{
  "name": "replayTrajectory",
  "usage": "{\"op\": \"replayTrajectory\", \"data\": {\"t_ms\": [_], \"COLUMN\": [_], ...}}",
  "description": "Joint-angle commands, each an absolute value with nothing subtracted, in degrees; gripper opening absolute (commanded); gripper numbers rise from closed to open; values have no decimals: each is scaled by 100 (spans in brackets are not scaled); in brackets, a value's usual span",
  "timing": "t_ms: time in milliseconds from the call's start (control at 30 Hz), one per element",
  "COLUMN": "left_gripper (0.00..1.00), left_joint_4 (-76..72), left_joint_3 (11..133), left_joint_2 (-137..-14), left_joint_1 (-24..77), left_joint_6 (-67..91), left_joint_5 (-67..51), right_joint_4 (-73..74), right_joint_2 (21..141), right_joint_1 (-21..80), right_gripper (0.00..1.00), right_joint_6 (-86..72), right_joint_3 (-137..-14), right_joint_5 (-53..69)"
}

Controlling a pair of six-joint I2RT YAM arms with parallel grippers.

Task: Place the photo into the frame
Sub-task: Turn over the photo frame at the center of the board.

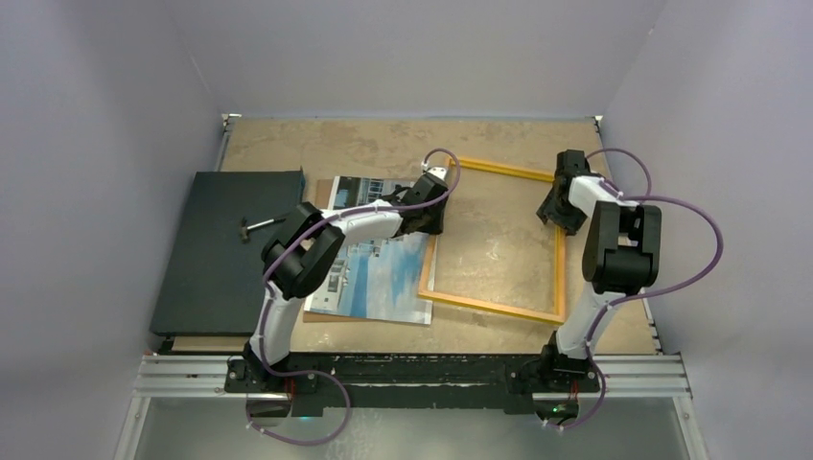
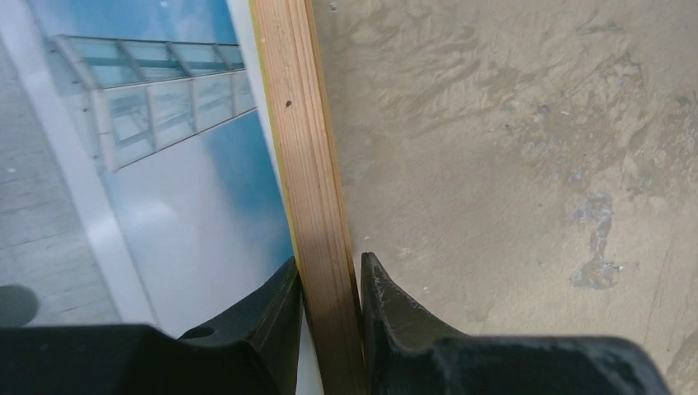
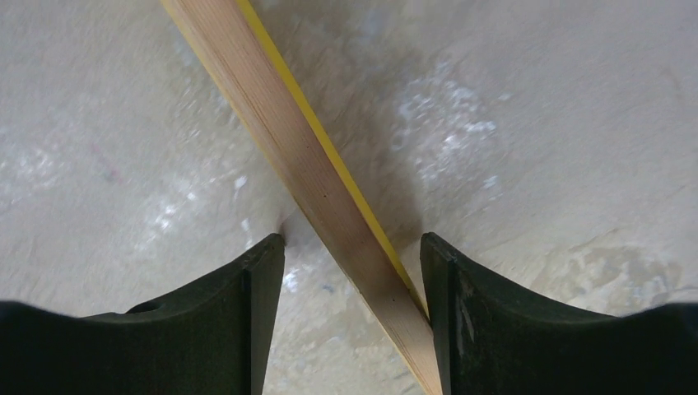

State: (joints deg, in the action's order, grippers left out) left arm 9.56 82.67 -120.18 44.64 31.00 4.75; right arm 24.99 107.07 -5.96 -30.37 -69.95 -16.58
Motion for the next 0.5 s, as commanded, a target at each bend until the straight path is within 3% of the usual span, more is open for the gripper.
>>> {"op": "replayTrajectory", "data": {"t_ms": [0,267,367,467], "left_gripper": [0,0,25,36], "left_joint_4": [581,640,613,621], "left_joint_3": [8760,8637,8552,8558], "left_joint_2": [-12224,-12205,-12206,-12193], "left_joint_1": [5218,5406,5408,5407], "left_joint_6": [2904,2971,2980,2932], "left_joint_5": [-788,-551,-642,-764], "right_joint_4": [2268,2250,2267,2254], "right_joint_2": [10905,11027,11055,11073], "right_joint_1": [-597,-667,-668,-668], "right_gripper": [65,88,91,94], "right_joint_6": [-2973,-2911,-2915,-2871], "right_joint_3": [-7240,-7427,-7444,-7472], "right_joint_5": [-1687,-1548,-1600,-1649]}}
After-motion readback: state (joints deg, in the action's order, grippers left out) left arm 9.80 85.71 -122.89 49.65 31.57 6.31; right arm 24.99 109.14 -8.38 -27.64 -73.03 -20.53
